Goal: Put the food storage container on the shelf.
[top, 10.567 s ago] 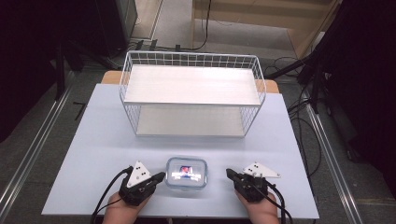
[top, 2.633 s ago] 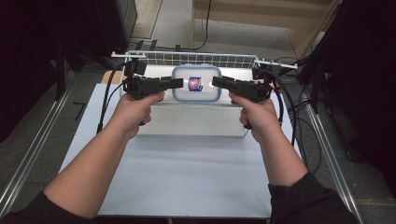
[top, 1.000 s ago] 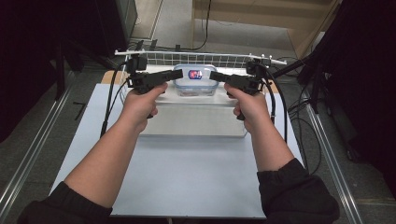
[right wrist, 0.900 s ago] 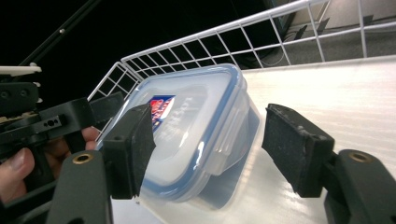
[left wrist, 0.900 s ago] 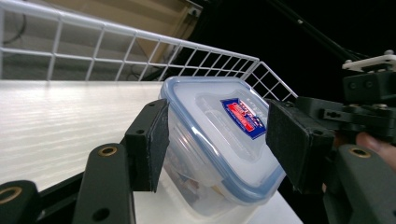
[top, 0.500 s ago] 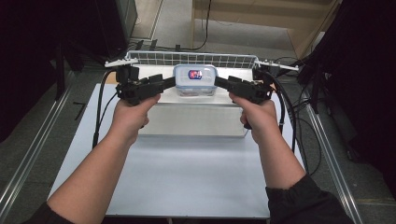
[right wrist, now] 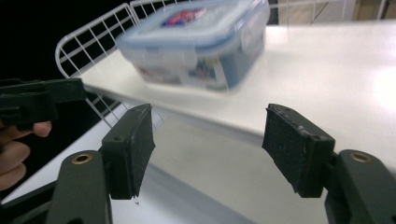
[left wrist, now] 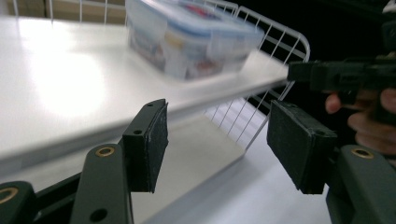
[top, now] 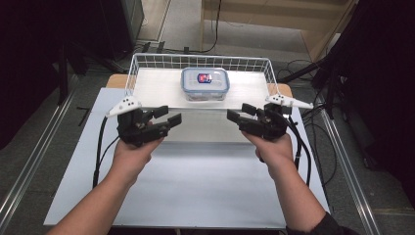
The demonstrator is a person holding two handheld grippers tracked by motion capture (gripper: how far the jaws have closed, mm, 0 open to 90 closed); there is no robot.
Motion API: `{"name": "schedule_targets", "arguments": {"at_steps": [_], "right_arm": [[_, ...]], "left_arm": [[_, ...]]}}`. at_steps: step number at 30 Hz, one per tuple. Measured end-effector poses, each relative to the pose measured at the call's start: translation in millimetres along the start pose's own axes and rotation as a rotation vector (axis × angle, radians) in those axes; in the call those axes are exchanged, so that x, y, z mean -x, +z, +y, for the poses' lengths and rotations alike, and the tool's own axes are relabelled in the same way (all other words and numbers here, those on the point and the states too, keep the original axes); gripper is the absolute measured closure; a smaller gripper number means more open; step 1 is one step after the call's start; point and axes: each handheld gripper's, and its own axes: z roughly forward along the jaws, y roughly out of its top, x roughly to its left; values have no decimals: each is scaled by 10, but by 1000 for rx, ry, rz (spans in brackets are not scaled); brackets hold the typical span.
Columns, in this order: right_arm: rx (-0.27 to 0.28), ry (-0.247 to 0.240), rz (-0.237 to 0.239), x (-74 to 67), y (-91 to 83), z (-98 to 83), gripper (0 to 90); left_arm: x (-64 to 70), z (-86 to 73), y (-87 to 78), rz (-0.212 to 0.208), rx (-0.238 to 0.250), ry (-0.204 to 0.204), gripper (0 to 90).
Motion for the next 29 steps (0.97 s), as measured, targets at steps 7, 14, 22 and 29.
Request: {"name": "schedule_targets", "arguments": {"at_steps": [7, 14, 22, 29], "right_arm": [[20, -51, -64, 17, -115, -468, 328], [15, -48, -98, 67, -241, -1025, 320], [-48, -124, -165, 86, -427, -1671, 262], [-20, -102, -172, 122, -472, -1661, 249]], "left_arm": [[-30, -538, -142, 51, -51, 41, 370], [-82, -1078, -333, 97, -133, 76, 341], [-134, -1418, -565, 184, -176, 122, 237], [-131, -1399, -546, 167, -162, 102, 210]]}}
